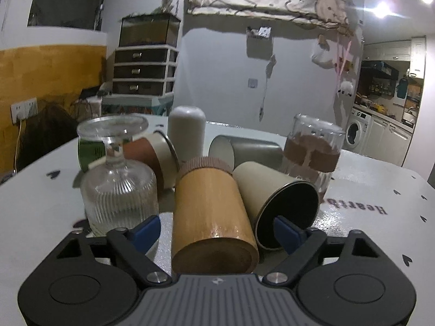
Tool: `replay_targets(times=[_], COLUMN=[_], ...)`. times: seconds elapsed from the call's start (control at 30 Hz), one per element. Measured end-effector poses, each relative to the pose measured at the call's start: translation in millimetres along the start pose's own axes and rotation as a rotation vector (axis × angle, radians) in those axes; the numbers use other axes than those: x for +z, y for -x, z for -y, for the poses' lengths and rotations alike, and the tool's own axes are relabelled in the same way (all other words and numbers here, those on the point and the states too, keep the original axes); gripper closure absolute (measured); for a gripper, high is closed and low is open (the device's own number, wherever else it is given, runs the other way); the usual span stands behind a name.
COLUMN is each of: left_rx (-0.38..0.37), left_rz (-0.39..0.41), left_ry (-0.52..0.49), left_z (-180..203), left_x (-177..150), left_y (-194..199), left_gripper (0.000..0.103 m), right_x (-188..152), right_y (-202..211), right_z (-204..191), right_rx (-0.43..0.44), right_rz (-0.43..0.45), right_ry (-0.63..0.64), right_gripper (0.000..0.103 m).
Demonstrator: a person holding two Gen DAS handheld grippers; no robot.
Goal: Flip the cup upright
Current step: 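Move the left gripper to the lying bamboo cup and grasp its body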
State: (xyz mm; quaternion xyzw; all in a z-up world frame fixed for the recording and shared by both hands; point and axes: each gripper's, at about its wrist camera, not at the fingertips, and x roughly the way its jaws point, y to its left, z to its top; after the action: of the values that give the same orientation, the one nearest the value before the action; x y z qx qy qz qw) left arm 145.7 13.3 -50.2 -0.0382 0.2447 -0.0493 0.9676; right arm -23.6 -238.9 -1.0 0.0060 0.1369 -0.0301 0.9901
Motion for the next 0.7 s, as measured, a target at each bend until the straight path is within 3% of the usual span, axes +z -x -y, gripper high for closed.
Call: replay_targets(times=[0.1,0.3,0.53,0.7], left_rx=[0.007,0.013,0.003,-0.05], left_rz=[-0.027,-0.046,-0.046,-0.073], left_ry=[0.001,-0.022,-0.101,-0.136], left_z=[-0.6,-0.2,1.2,-1.5], left_x=[0.6,-2.8,-23.4,-32.5], left_y=[-3.4,8.0,48.6,75.2], left_gripper=[0.032,0.033,0.033,0.033], right_x=[0.4,-0.7,-1.1,-0.3], right_y=[-0.4,-1.0,0.0,0.4], right_z=[0.5,2.0,4.4,5.7], right_rx=[-0.001,-0.003,-0.002,-0.003], right_rz=[-0.001,-0.003,-0.001,0.001], right_ry=[-0.003,-0.011,-0.018,-0.028], right_gripper=[0.0,0.0,0.0,0.0])
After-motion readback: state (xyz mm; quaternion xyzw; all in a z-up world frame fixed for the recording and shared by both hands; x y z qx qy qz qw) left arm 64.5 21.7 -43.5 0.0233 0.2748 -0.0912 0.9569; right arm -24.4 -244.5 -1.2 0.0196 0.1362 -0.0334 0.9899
